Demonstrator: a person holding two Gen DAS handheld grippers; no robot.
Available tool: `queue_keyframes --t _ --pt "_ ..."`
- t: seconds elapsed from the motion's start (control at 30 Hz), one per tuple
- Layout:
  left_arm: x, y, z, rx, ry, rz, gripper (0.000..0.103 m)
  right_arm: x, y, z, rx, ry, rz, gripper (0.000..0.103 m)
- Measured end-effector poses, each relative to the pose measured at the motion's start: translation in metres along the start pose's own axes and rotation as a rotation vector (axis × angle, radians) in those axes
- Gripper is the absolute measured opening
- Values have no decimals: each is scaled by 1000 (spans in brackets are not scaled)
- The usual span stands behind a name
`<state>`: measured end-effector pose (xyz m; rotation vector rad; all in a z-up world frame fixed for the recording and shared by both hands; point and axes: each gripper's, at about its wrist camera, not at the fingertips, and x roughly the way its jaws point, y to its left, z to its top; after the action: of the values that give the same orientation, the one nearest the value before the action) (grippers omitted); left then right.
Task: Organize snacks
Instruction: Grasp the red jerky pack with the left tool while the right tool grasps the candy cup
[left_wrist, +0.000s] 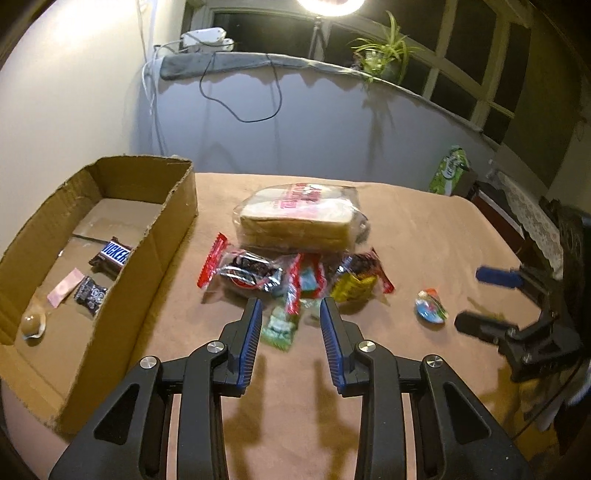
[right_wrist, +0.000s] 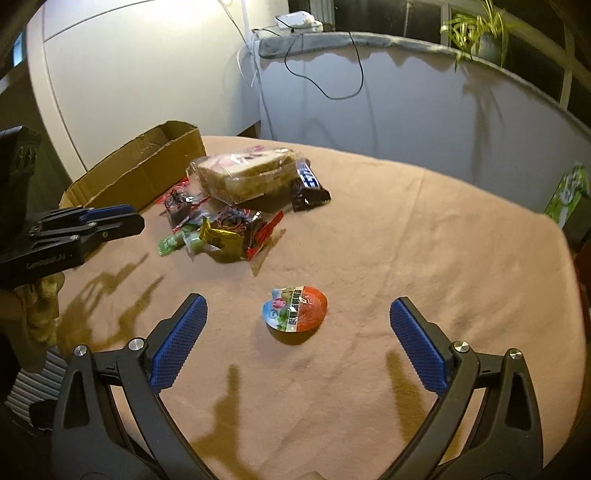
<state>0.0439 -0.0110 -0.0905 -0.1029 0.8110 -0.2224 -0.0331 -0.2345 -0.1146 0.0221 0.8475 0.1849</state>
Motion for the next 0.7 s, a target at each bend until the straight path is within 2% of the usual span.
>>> queue_keyframes --t 0.07,0.13,0.33,0.4,0.43,0.47,0.7 --pt "3 3 3 -14 3 7 31 6 -2 0 14 9 11 93" --pt "4 5 3 -15 7 16 31 11 -2 -1 16 24 15 81" --pt "18 14 2 -63 44 26 31 24 2 -3 7 62 39 60" --pt "22 16 5 -78 52 23 40 27 4 -2 -5 72 46 58" --pt "25 17 7 -88 58 20 51 28 5 -1 -13 74 43 58" --pt "28 18 10 -99 59 18 55 30 6 0 -21 77 39 58" --pt "47 27 24 -180 78 23 58 42 8 10 -56 103 28 52"
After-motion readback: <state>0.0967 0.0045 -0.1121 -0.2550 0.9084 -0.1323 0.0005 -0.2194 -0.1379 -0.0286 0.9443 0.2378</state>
